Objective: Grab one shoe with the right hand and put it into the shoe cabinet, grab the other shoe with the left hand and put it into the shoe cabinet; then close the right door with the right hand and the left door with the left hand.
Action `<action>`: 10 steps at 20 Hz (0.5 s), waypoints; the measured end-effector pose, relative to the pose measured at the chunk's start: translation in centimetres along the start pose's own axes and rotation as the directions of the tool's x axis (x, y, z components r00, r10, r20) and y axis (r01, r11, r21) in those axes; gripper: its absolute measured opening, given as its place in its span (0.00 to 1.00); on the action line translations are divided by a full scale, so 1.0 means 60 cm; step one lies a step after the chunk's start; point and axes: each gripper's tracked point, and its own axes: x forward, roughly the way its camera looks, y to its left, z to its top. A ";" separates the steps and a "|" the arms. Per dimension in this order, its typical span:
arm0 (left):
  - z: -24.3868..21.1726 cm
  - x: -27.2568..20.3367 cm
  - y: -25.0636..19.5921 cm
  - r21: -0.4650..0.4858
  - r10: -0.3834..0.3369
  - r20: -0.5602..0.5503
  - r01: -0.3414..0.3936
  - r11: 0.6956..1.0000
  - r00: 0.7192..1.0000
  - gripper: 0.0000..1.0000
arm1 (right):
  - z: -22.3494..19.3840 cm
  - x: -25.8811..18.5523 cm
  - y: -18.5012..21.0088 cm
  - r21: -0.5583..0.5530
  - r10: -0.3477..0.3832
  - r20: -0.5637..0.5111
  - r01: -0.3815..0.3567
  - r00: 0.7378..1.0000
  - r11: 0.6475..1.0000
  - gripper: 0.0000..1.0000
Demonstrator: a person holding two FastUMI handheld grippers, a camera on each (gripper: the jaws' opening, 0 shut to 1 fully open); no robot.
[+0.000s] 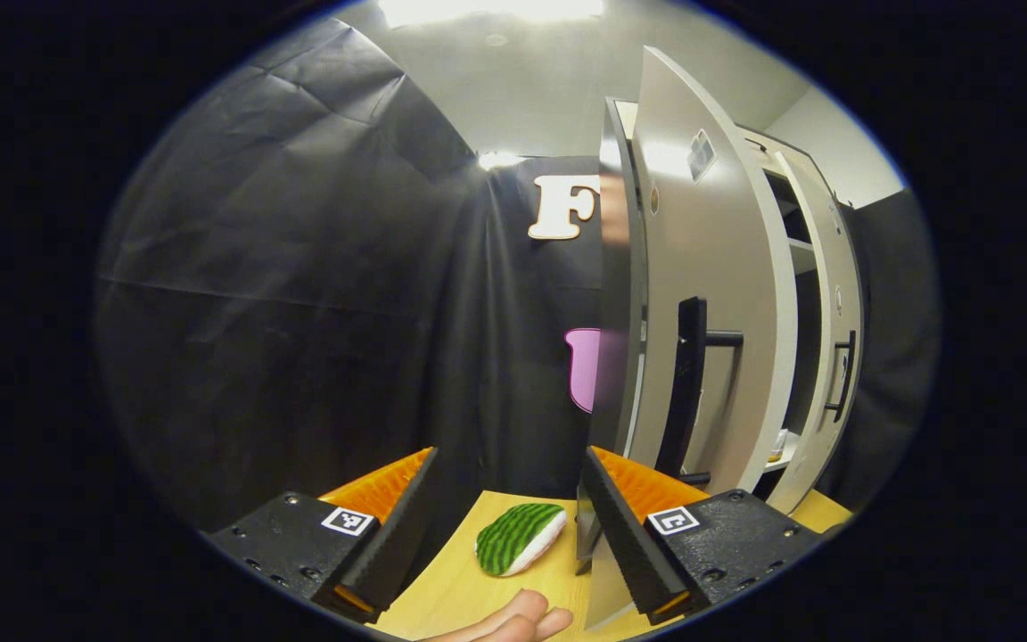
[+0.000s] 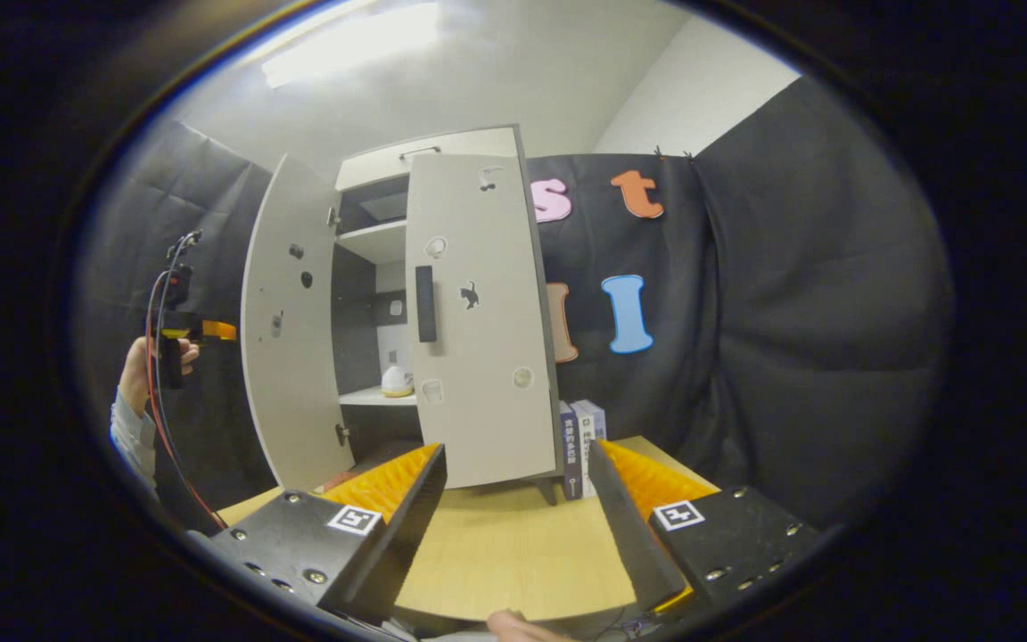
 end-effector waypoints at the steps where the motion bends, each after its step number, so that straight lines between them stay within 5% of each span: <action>1: 0.004 0.003 -0.007 -0.003 -0.009 -0.006 0.009 1.000 1.000 0.93 | 0.001 -0.003 0.000 0.001 0.000 0.002 0.000 1.000 1.000 0.93; 4: -0.011 0.014 -0.048 -0.028 -0.086 -0.065 0.084 0.996 0.994 0.93 | 0.000 -0.008 0.002 -0.006 0.007 0.003 -0.007 1.000 1.000 0.93; 7: -0.015 0.015 -0.048 0.061 -0.079 -0.097 0.085 0.995 0.992 0.92 | -0.001 -0.011 0.004 -0.007 0.014 0.006 -0.014 1.000 1.000 0.95; 10: -0.016 0.008 -0.065 0.021 -0.081 -0.122 0.084 0.996 0.989 0.91 | -0.002 -0.013 0.003 -0.001 0.020 0.008 -0.020 1.000 1.000 0.98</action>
